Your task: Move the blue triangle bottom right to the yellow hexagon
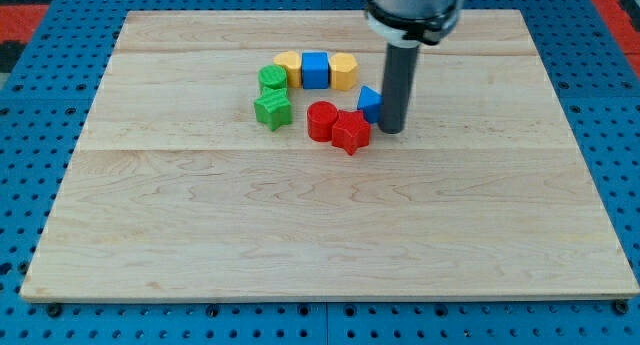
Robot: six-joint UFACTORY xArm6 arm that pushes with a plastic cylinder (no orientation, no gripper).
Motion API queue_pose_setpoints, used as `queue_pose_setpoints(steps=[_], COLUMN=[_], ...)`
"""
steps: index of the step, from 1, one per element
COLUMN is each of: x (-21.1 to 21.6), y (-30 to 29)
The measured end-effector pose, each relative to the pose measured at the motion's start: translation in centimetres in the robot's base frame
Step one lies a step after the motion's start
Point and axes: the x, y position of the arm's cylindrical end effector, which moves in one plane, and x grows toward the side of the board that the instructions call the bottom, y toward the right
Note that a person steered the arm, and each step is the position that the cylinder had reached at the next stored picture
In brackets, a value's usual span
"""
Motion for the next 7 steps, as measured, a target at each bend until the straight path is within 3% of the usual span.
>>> queue_pose_setpoints(steps=[2, 5, 7], x=[-3.4, 0.6, -2.7], y=[0.0, -0.8, -2.4])
